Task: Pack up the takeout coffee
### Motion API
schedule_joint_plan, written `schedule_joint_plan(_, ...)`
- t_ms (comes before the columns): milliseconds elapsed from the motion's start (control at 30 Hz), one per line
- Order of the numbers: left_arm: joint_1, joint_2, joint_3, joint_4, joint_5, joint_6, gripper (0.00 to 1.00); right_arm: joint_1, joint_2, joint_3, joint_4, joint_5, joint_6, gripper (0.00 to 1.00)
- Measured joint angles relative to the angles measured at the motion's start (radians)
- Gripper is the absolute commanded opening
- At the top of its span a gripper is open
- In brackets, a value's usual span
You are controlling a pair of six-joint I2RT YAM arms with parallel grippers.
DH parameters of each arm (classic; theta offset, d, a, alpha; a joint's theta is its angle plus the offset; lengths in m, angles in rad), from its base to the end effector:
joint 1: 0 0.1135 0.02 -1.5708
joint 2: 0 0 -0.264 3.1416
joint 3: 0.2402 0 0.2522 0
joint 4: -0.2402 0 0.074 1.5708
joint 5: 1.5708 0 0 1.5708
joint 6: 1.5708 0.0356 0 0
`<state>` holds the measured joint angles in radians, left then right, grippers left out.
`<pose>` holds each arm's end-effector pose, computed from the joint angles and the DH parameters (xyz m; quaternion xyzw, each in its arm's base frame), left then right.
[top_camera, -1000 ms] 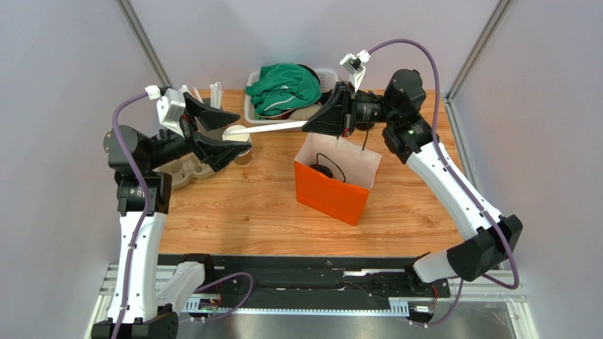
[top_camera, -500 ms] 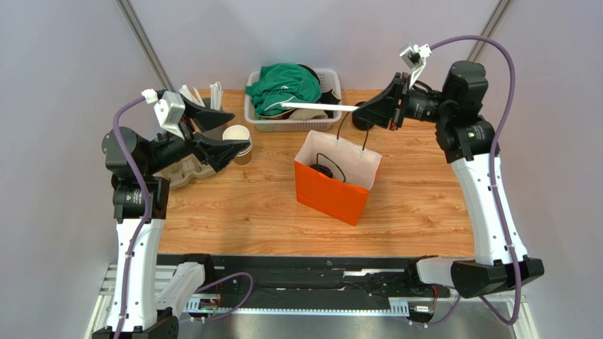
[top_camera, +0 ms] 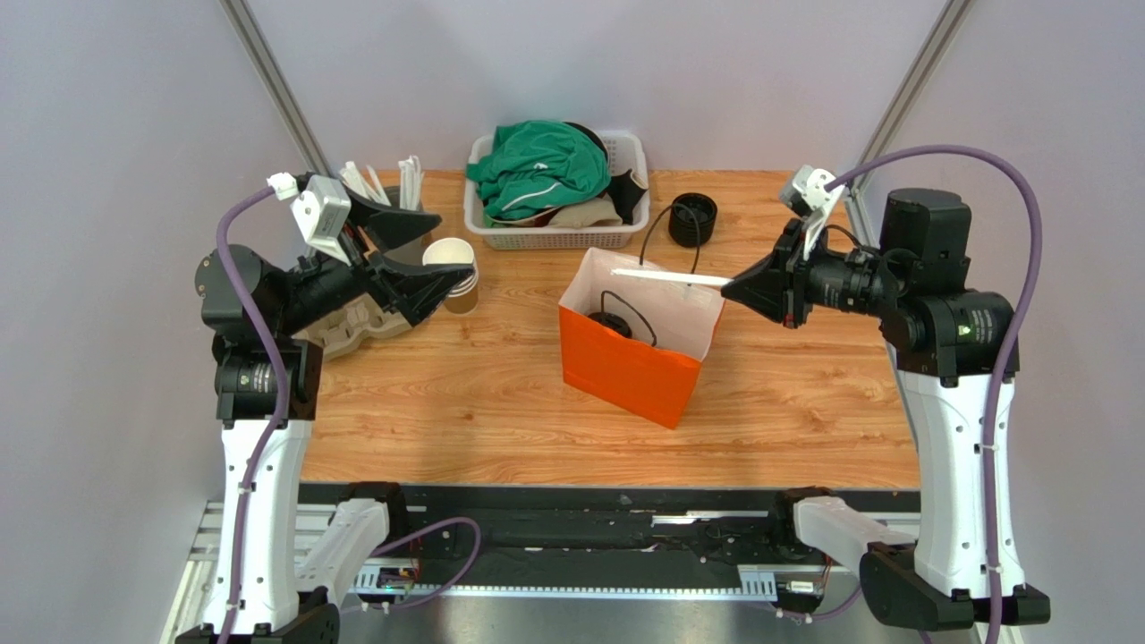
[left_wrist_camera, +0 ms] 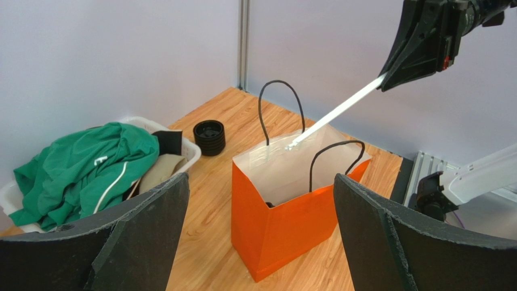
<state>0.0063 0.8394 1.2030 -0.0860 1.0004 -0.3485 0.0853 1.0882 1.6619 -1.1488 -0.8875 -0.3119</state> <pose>0.1411 -0.0291 0.4787 0.2835 0.5879 -0.4040 0.6409 0.1487 0.0404 0.4782 -0.3575 0.7375 0.3260 0.4712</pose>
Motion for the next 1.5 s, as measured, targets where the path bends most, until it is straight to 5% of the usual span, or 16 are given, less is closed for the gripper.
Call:
schedule_joint_plan(233,0.0,-0.003,-0.028,0.009,-0.016,0.0,0.97,-0.003,0.051,0.056,-0.166,0.146,-0.165,0.02)
schedule_joint_plan(600,0.0,-0.005,-0.048,0.024,-0.017,-0.005,0.98,0.008,0.236,0.203,-0.198,0.216,-0.282,0.01)
schedule_joint_plan(1133,0.0,-0.006,-0.074,0.047,-0.023,-0.013,0.99,0.165,0.12,0.037,-0.202,0.278,-0.363,0.03)
schedule_joint_plan(1500,0.005,-0.013,-0.098,0.07,-0.032,-0.025,0.99,0.252,0.221,0.015,-0.201,0.327,-0.374,0.05)
